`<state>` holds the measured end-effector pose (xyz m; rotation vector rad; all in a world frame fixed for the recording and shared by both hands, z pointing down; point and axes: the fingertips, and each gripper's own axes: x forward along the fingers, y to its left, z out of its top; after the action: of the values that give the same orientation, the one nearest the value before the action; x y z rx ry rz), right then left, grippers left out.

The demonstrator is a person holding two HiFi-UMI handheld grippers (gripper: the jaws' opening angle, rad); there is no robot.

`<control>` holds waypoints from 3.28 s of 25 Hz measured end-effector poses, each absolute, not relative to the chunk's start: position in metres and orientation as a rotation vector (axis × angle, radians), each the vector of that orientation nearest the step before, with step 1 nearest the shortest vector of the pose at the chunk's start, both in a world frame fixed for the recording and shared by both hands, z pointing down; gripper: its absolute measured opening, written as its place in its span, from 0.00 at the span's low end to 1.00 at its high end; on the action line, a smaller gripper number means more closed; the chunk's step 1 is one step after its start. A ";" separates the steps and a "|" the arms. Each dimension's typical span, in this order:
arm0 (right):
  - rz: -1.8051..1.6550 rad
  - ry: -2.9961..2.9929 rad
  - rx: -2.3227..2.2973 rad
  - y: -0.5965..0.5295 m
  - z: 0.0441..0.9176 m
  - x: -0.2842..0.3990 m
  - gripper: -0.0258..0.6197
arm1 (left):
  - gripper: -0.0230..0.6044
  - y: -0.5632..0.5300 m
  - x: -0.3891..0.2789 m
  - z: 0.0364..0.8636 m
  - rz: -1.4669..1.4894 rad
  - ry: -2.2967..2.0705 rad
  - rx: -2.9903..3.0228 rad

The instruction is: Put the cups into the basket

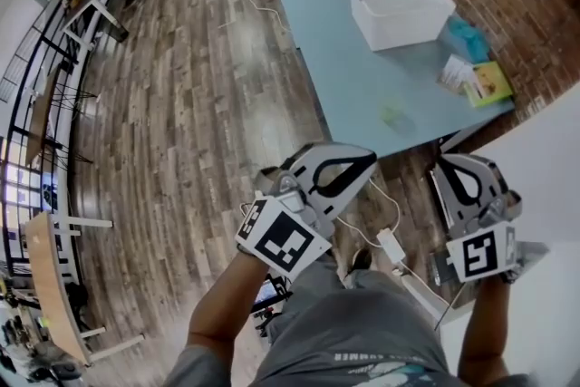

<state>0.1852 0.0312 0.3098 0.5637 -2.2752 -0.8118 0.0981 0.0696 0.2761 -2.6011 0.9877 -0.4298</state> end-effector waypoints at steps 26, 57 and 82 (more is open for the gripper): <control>-0.735 -2.243 0.590 -0.083 0.334 0.148 0.06 | 0.04 -0.049 0.053 0.303 -0.524 0.915 -2.612; -0.503 -2.210 0.626 -0.190 0.392 0.076 0.06 | 0.04 -0.168 -0.028 0.333 -0.523 0.783 -2.678; -0.091 -2.141 0.183 -0.253 0.578 0.128 0.23 | 0.04 -0.282 0.040 0.360 -0.660 0.891 -2.684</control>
<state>0.1275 -0.2532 0.5783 0.1830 -2.1407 -0.0914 0.0405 -0.2819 0.3599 -2.6837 0.8914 -0.6596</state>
